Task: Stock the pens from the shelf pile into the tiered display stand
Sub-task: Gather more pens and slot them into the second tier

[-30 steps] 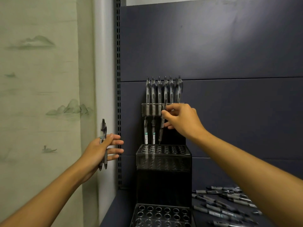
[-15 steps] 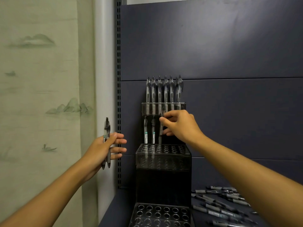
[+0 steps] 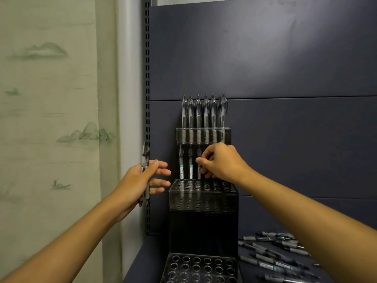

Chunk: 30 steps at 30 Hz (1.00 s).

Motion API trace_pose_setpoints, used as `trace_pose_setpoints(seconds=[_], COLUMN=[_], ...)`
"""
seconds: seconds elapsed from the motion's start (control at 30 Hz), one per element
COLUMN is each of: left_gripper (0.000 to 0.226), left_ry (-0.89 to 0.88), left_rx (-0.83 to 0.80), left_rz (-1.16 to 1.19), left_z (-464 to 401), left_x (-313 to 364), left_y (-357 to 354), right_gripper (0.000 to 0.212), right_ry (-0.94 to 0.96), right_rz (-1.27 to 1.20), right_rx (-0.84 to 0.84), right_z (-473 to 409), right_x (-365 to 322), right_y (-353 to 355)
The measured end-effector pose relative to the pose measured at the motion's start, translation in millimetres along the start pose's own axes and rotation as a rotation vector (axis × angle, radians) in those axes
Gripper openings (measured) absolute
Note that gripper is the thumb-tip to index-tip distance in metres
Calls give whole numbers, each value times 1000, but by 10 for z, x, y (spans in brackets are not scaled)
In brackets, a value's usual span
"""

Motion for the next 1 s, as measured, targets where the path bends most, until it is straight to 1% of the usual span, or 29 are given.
trace_pose_setpoints(seconds=[0.07,0.2,0.33,0.43,0.53,0.63,0.73,0.8,1.0], left_gripper=[27,27,26,27,29,28,26,25,30], left_ry=[-5,-16,-57,-87,-103,-96,-70,-77,-81], left_rx=[-3,-9,-24,-124,-229,-277,-327,-337,-354], left_rz=[1,1,49,99,120,123,111,101,91], left_z=[-4,14,48,91,123,132,161,174,100], left_x=[19,60,188,348,478,523,490,460,427], left_y=[-26,-52,-107,-248,-365,-392,-427,-457,-468], right_gripper=[23,26,24,20,19,27,24,21,15], right_ry=[2,16,69,181,298,271,241,212,182], right_rz=[42,30,-100,-282,-278,-312,-381,-456,-541], right_rx=[5,17,35,-41,-77,-144,-242,-272,-134], right_z=[-4,41,82,127,166,191,245,255,223], right_x=[-5,-4,-139,-402,-609,-653,-607,-576,-582], right_y=[-34,3,144,192,225,264,252,229,214])
Point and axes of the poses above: each hand's wrist, its own z-axis away from the middle knuckle, its own y-axis out of the back of the hand, x = y × z, the point moved 1 cm from there along -z, towards the middle knuckle, and after that the axes turned 5 degrees about -y, right-handed, at the moved point
